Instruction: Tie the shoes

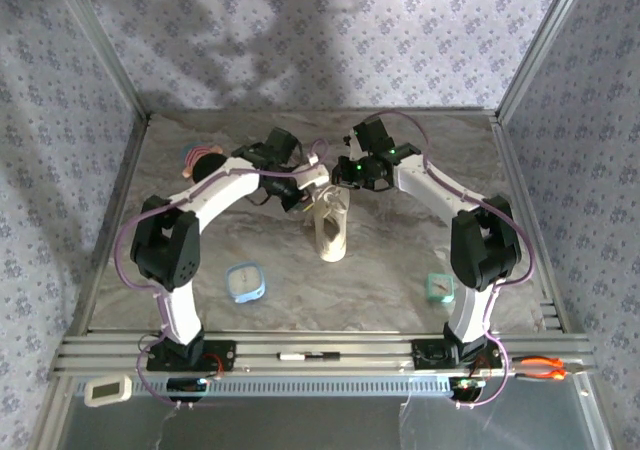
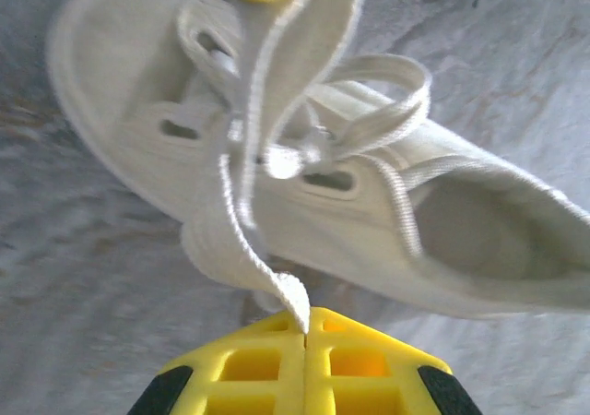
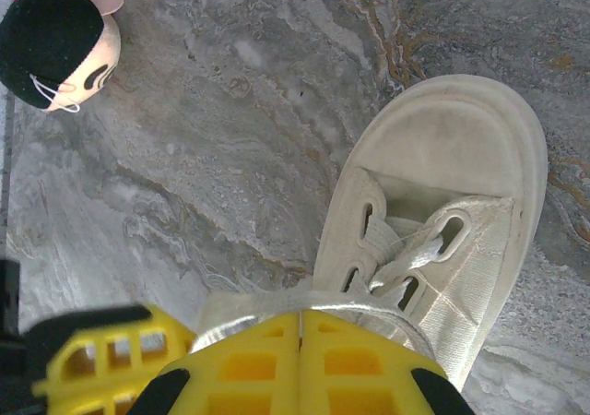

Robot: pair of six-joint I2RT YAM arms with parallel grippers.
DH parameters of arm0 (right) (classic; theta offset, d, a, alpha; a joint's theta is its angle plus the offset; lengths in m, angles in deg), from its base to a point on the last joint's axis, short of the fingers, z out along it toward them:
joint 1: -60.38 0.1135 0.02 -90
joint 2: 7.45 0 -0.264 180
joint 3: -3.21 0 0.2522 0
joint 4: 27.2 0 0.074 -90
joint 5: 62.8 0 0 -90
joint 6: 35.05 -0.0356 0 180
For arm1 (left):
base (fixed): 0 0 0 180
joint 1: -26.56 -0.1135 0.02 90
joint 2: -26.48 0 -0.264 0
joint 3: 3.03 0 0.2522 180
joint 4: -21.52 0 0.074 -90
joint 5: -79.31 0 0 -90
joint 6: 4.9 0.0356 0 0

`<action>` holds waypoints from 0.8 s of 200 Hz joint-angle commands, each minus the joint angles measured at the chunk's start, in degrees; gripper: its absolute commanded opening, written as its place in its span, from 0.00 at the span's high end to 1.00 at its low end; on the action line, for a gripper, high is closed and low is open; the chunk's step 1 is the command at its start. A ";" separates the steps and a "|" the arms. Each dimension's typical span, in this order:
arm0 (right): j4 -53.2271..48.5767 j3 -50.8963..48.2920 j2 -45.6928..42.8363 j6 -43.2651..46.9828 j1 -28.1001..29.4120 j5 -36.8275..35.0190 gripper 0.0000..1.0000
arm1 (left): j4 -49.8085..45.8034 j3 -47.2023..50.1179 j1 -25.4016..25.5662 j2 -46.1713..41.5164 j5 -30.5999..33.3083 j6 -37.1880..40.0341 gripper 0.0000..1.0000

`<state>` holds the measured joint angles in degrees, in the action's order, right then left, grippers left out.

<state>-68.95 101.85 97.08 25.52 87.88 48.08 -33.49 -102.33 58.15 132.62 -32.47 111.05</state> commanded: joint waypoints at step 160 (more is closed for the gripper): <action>2.30 -0.29 3.44 -1.48 -0.87 2.51 1.00 | 15.90 1.77 4.16 0.43 -22.66 -54.06 0.66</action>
<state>-66.89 101.85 99.72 24.49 87.14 49.96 -19.88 -100.18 61.52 133.19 -52.95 57.81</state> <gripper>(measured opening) 0.048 0.298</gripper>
